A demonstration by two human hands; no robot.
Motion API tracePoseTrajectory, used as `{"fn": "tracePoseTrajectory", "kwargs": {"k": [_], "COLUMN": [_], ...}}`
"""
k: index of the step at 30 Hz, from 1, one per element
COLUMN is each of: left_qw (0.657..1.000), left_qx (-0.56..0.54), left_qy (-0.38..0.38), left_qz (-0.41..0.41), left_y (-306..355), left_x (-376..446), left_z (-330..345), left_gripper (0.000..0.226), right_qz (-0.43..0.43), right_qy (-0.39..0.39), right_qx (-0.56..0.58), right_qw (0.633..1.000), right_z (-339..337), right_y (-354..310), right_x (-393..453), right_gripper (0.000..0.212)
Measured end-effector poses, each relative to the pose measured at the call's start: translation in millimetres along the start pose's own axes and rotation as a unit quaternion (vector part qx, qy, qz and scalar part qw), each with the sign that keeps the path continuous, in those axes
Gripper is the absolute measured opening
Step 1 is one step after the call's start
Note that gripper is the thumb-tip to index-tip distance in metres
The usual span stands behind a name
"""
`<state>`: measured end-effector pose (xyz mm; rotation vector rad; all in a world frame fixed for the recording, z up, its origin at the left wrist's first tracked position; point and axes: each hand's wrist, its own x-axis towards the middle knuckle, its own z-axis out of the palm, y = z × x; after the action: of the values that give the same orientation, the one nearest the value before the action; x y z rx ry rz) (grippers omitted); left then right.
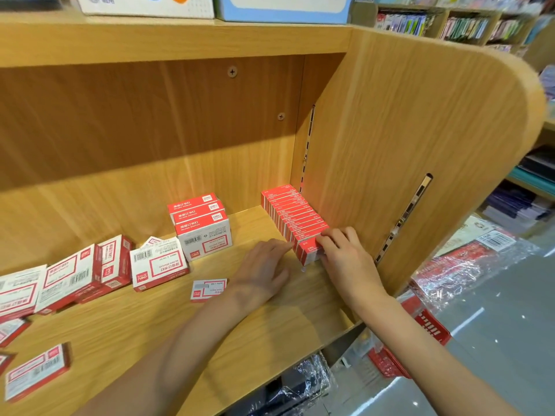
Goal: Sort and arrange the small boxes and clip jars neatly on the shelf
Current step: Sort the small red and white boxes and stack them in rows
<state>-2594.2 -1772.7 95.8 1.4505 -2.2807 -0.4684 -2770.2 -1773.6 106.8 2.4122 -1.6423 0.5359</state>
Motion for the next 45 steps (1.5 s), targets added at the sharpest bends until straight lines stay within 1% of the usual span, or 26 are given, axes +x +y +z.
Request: {"fn": "tracePoseTrajectory", "kwargs": {"k": [2, 4, 6, 8, 10, 12, 14, 16, 18, 21, 24, 27, 30, 34, 36, 37, 38, 40, 43, 45], "left_qw": [0.998, 0.992, 0.986, 0.987, 0.985, 0.979, 0.979, 0.981, 0.980, 0.981, 0.985, 0.980, 0.976, 0.976, 0.976, 0.976, 0.976, 0.977, 0.981, 0.979], "left_qx": [-0.041, -0.088, -0.114, -0.103, -0.090, -0.094, -0.116, -0.148, -0.162, -0.155, -0.138, -0.149, -0.166, -0.142, -0.114, -0.096, -0.079, -0.042, 0.023, 0.034], "left_qy": [0.039, 0.073, 0.079, 0.082, 0.118, 0.154, 0.143, 0.108, 0.096, 0.096, 0.098, 0.121, 0.134, 0.154, 0.172, 0.179, 0.180, 0.160, 0.125, 0.137], "left_qz": [-0.020, -0.061, -0.089, -0.089, -0.091, -0.099, -0.086, -0.068, -0.068, -0.059, -0.041, -0.043, -0.052, -0.065, -0.063, -0.074, -0.092, -0.134, -0.148, -0.147], "left_y": [9.7, 17.4, 19.5, 18.6, 14.4, 9.8, 7.5, 11.5, 16.4, 18.0, 18.0, 18.4, 7.0, -11.9, -16.5, -17.4, -17.8, -18.0, -14.5, -11.8], "left_x": [6.4, 12.0, 14.4, 14.6, 13.9, 14.5, 15.1, 14.9, 16.2, 19.6, 22.0, 18.2, 3.5, -20.9, -28.1, -29.7, -29.9, -27.2, -19.4, -13.0], "left_z": [1.5, 3.1, 5.3, 6.7, 3.2, -2.0, -6.3, -5.7, -2.5, -0.4, -0.8, -3.5, -12.6, -25.0, -27.1, -28.1, -29.0, -29.4, -29.1, -28.6], "left_gripper": [0.037, 0.026, 0.022, 0.018, 0.004, 0.006, 0.004, 0.016, 0.022, 0.023, 0.027, 0.035, 0.036, 0.036, 0.029, 0.024, 0.020, 0.019, 0.021, 0.021], "right_qz": [0.005, 0.012, 0.011, 0.008, 0.007, 0.008, 0.000, -0.013, -0.022, -0.028, -0.013, 0.003, 0.010, 0.003, -0.001, -0.004, -0.008, -0.021, -0.025, -0.022], "right_qy": [-0.003, -0.009, -0.022, -0.035, -0.046, -0.050, -0.037, -0.029, -0.027, -0.023, -0.024, -0.035, -0.041, -0.032, -0.043, -0.054, -0.068, -0.093, -0.118, -0.131], "right_qx": [0.014, 0.029, 0.048, 0.059, 0.068, 0.068, 0.062, 0.055, 0.060, 0.063, 0.043, 0.045, 0.043, 0.017, -0.004, -0.004, 0.003, 0.030, 0.107, 0.138], "right_qw": [1.000, 0.999, 0.999, 0.998, 0.997, 0.996, 0.997, 0.998, 0.998, 0.997, 0.999, 0.998, 0.998, 0.999, 0.999, 0.999, 0.998, 0.995, 0.987, 0.981], "right_z": [-2.5, -4.1, -5.4, -8.4, -10.8, -11.4, -9.0, -5.9, -4.8, -6.3, -5.9, -7.5, -8.4, -5.7, -8.6, -10.7, -13.1, -19.1, -21.8, -15.3], "right_y": [-0.6, 0.1, 1.9, 1.9, 0.8, 0.8, 1.7, 3.8, 5.3, 5.5, 4.4, 3.8, 2.0, -1.4, -6.4, -9.0, -11.3, -15.1, -14.8, -11.8], "right_x": [-0.8, -1.3, -1.7, -2.0, -1.6, -0.6, 1.5, 3.2, 4.0, 3.3, 2.2, 3.2, 5.2, 11.1, 17.8, 21.7, 25.9, 34.7, 52.0, 67.6], "right_gripper": [0.039, 0.027, 0.017, 0.015, 0.019, 0.019, 0.018, 0.016, 0.017, 0.020, 0.021, 0.022, 0.026, 0.032, 0.035, 0.038, 0.042, 0.047, 0.041, 0.037]}}
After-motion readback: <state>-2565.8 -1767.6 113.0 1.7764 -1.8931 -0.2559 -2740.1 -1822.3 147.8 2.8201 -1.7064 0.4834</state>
